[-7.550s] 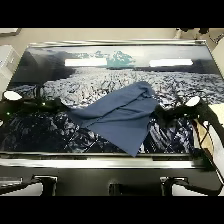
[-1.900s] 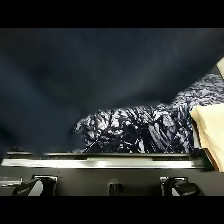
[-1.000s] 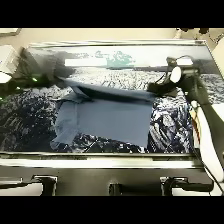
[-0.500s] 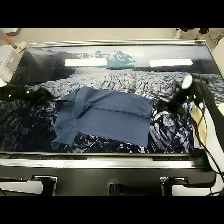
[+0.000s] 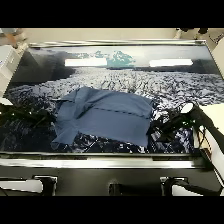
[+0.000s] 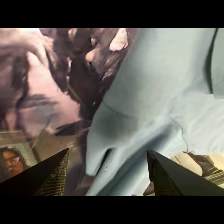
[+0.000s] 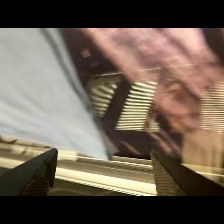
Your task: Fold the clothes and pants, and hang the long-sleeved shirts on hangers.
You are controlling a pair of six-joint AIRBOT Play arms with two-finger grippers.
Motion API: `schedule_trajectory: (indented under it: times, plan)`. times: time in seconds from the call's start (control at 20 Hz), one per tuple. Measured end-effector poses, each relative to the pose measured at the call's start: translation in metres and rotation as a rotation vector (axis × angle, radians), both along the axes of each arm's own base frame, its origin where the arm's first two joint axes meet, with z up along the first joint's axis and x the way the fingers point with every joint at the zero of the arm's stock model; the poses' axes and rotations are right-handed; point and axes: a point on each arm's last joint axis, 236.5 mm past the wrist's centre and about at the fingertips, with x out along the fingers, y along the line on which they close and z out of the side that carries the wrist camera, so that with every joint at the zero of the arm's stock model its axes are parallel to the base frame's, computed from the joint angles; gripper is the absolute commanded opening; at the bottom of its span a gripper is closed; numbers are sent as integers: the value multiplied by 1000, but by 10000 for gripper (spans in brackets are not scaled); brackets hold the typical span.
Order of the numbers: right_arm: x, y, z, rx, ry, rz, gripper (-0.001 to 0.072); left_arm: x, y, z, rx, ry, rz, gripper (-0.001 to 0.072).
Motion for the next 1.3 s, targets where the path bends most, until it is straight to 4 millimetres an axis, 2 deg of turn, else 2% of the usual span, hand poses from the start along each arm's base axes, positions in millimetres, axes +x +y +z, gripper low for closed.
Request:
schedule_trajectory:
  times: [0.15, 0.2, 0.3, 0.35, 0.4, 0.75, 0.8, 0.9, 0.95, 1.15, 1.2, 1.3]
  plan:
    - [1, 9, 0, 27, -14, -9, 679, 1, -12, -9, -14, -3, -19, 520]
    - [1, 12, 0, 32, -14, -6, 689, 2, -16, -12, -13, -3, -25, 468]
    - [-2, 18, -1, 34, -14, 11, 690, 3, -23, -17, -14, -3, -40, 161]
    - [-3, 20, -2, 33, -16, 22, 690, 3, -25, -19, -14, -2, -44, 77]
    - [-4, 22, -2, 31, -17, 32, 690, 3, -27, -20, -14, -2, -49, 25]
    - [-16, 36, -15, 43, 31, 16, 665, 3, -33, -15, -17, -18, -80, 22]
    - [-17, 39, -15, 54, 38, 3, 609, 3, -34, -12, -16, -23, -83, 23]
    - [-18, 46, -19, 68, 40, -18, 336, 4, -35, -6, -15, -38, -84, 22]
    - [-16, 49, -22, 66, 26, -19, 30, 5, -35, -3, -17, -46, -83, 22]
    - [-5, 59, -20, 61, -35, -1, 37, 10, -40, 21, -31, -92, -91, 21]
    - [6, 57, -12, 60, -73, 4, 37, 15, -40, 34, -27, -124, -96, 21]
    - [35, 48, 19, 49, -189, 19, 36, 32, -35, 72, 4, -230, -106, 21]
